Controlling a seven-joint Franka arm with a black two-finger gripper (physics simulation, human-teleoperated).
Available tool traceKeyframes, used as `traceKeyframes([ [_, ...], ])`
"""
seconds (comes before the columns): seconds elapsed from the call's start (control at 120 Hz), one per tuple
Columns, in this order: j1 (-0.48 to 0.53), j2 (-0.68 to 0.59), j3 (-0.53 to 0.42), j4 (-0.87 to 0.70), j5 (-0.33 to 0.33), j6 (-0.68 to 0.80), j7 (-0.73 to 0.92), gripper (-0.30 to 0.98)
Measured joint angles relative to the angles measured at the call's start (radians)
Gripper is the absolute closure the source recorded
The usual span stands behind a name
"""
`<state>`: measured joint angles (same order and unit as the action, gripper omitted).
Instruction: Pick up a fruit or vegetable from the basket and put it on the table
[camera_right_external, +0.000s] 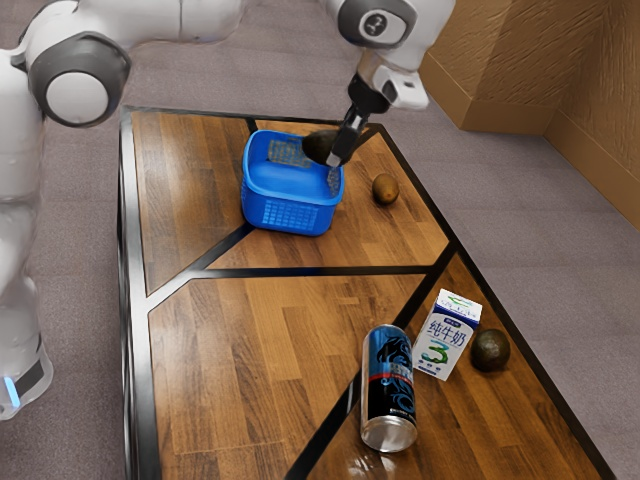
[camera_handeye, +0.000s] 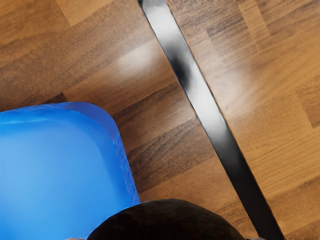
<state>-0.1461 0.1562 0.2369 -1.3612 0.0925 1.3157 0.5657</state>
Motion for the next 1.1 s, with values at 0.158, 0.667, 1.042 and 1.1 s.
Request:
traceKeyframes([
  [0.158, -0.106, -0.062, -0.09, -0.006, 0.017, -0.052, -0.06, 0.33],
  [0.667, 0.028, -0.047, -0.408, -0.329, 0.09, 0.241, -0.322, 0.33],
  [1.042, 0.033, 0.053, -0.327, -0.37, 0.099, 0.619, -0.378, 0.35],
  [1.1, 0.035, 0.065, -0.327, -0.372, 0.098, 0.64, -0.385, 0.34],
])
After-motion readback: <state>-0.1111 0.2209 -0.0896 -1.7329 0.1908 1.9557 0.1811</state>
